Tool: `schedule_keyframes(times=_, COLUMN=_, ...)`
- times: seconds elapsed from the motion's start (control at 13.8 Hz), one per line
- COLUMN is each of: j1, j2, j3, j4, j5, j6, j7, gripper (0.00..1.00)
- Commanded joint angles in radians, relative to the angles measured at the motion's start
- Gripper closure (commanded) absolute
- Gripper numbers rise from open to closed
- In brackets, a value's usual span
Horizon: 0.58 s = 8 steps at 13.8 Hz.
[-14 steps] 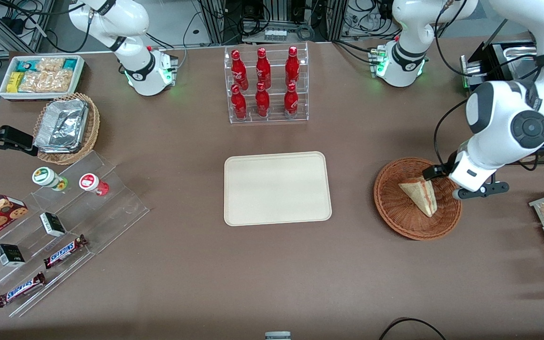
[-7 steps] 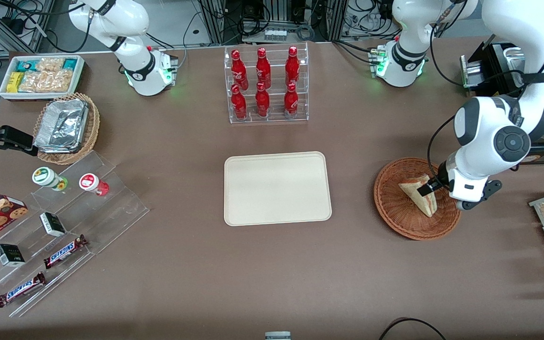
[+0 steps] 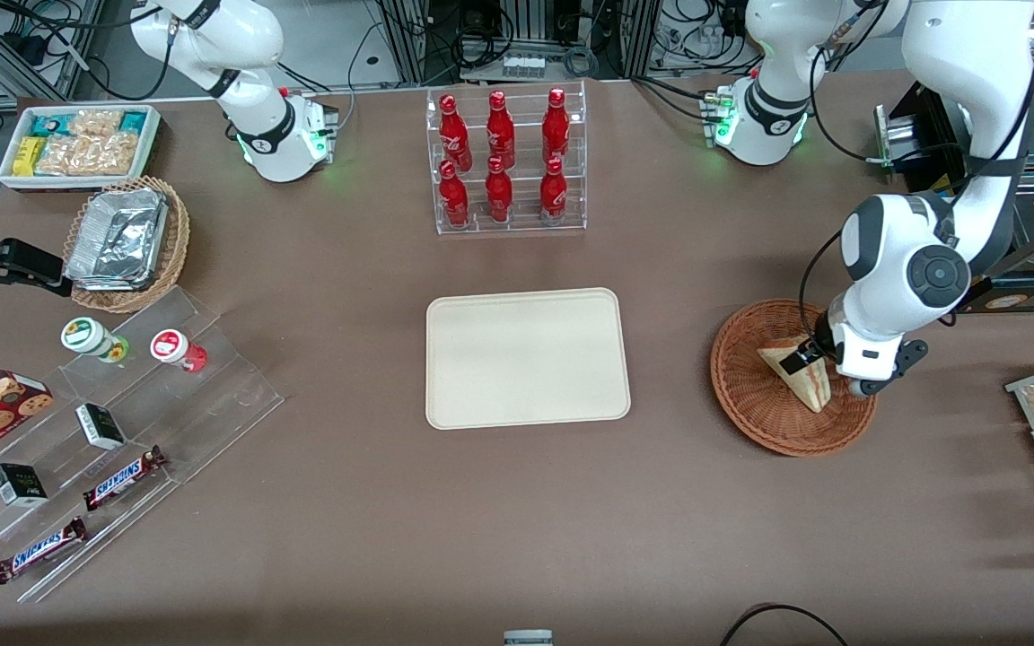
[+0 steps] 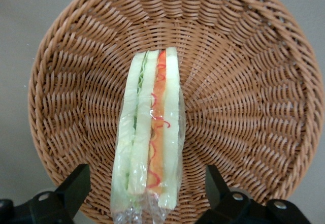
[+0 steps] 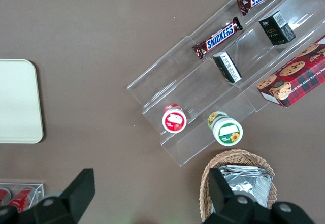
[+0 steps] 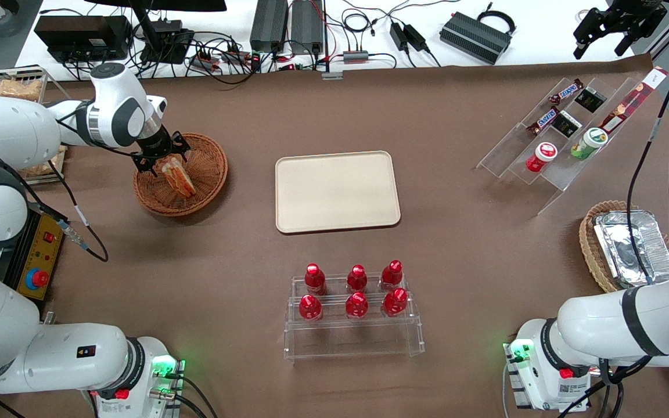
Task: Place sandwich from basket to tray
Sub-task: 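Lower the left gripper and close it on the wrapped sandwich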
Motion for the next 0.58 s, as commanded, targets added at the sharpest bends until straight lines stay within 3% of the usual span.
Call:
schedule_keyframes(times=0.0, j1=0.000, j2=0.011, j3=-0.003, j4=-0.006, j5=0.010, j6=0.027, j7=-0.025, gripper=0.03)
schedule_keyframes(times=0.07, j1=0.000, j2=0.012, j3=-0.001, j4=-0.008, j5=0.010, j6=0.027, j7=-0.026, gripper=0.34)
schedule_keyframes(times=0.15, j1=0.000, j2=0.010, j3=-0.001, j4=-0.009, j5=0.012, j6=0.023, j7=-0.025, gripper=0.76)
schedule_keyframes(times=0.22, j1=0.000, j2=0.007, j3=-0.001, j4=-0.008, j5=0.012, j6=0.020, j7=-0.020, gripper=1.00)
schedule_keyframes(times=0.51, j1=-0.003, j2=-0.022, j3=-0.004, j4=0.007, j5=0.012, j6=-0.036, j7=-0.011, gripper=1.00)
